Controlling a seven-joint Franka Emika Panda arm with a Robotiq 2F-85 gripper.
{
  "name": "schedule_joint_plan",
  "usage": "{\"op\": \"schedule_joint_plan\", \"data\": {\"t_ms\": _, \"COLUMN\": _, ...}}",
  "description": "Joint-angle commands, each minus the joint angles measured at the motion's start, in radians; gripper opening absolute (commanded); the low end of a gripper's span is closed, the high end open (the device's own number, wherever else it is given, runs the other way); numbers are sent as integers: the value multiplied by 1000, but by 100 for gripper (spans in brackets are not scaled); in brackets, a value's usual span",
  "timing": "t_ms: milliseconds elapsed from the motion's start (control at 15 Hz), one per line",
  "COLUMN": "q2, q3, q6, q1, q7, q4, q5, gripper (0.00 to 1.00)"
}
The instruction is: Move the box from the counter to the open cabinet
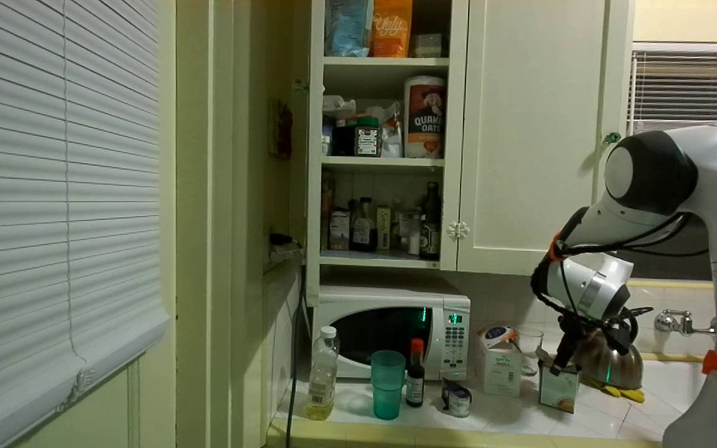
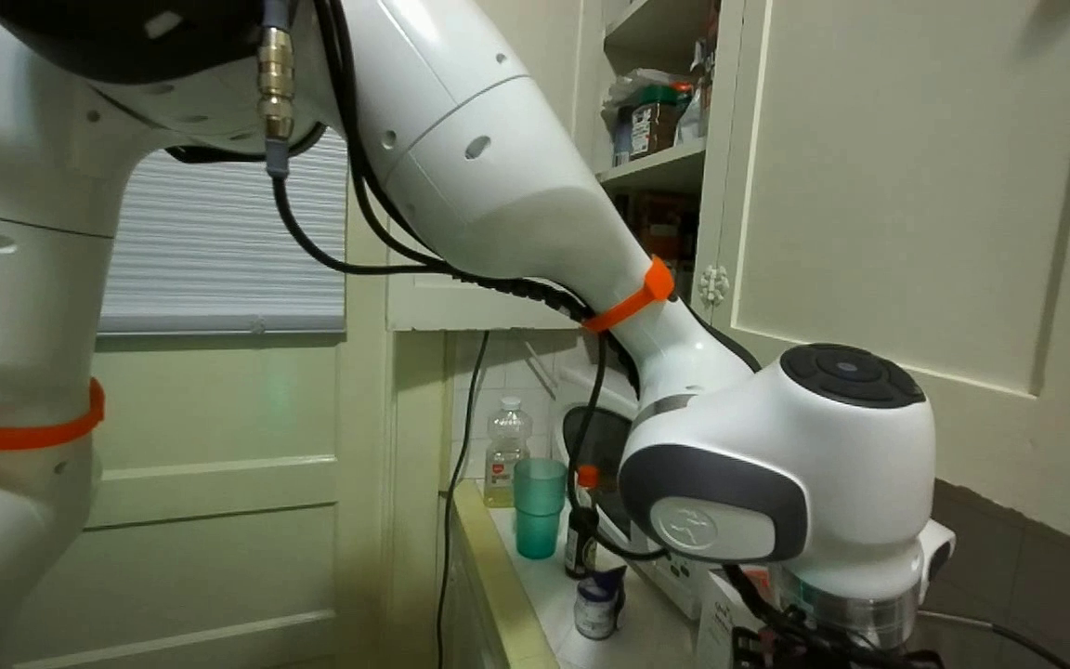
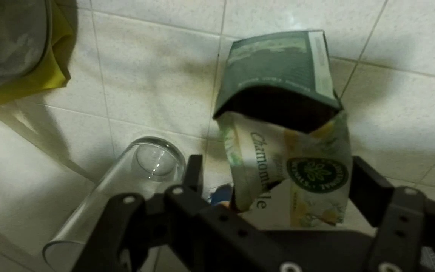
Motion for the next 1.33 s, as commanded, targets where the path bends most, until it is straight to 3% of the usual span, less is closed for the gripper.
{"op": "schedule_joint_plan", "data": {"t_ms": 0, "q2": 49, "q3": 17, "q6": 5, "q1": -26, "q7": -117, "q4": 29, "q5": 41, "gripper": 87}}
{"op": "schedule_joint_plan", "data": {"t_ms": 133, "q2": 62, "q3": 18, "q6": -2, "q1": -28, "q7": -136, "q4": 34, "q5": 24, "gripper": 88}}
{"op": "schedule_joint_plan", "data": {"t_ms": 200, "q2": 66, "q3": 18, "q6": -3, "q1": -28, "q7": -148, "q4": 35, "q5": 22, "gripper": 77}}
{"op": "schedule_joint_plan", "data": {"t_ms": 267, "q2": 69, "q3": 19, "q6": -1, "q1": -29, "q7": -161, "q4": 34, "q5": 23, "gripper": 78}}
{"op": "schedule_joint_plan", "data": {"t_ms": 400, "q2": 70, "q3": 16, "q6": 0, "q1": -26, "q7": -171, "q4": 31, "q5": 16, "gripper": 70}}
{"op": "schedule_joint_plan", "data": {"t_ms": 467, "q2": 69, "q3": 15, "q6": -3, "q1": -26, "q7": -173, "q4": 32, "q5": 14, "gripper": 72}}
{"op": "schedule_joint_plan", "data": {"t_ms": 533, "q2": 65, "q3": 15, "q6": -4, "q1": -24, "q7": -174, "q4": 30, "q5": 14, "gripper": 65}}
{"op": "schedule_joint_plan", "data": {"t_ms": 667, "q2": 54, "q3": 14, "q6": -10, "q1": -23, "q7": -172, "q4": 27, "q5": 13, "gripper": 65}}
{"op": "schedule_joint_plan", "data": {"t_ms": 733, "q2": 49, "q3": 12, "q6": -12, "q1": -22, "q7": -169, "q4": 26, "q5": 10, "gripper": 59}}
{"op": "schedule_joint_plan", "data": {"t_ms": 800, "q2": 45, "q3": 7, "q6": -4, "q1": -17, "q7": -147, "q4": 22, "q5": 3, "gripper": 63}}
{"op": "schedule_joint_plan", "data": {"t_ms": 1000, "q2": 15, "q3": 27, "q6": -19, "q1": -38, "q7": -111, "q4": 7, "q5": -16, "gripper": 57}}
{"op": "schedule_joint_plan", "data": {"t_ms": 1267, "q2": -38, "q3": 15, "q6": -12, "q1": -23, "q7": -37, "q4": -30, "q5": -46, "gripper": 58}}
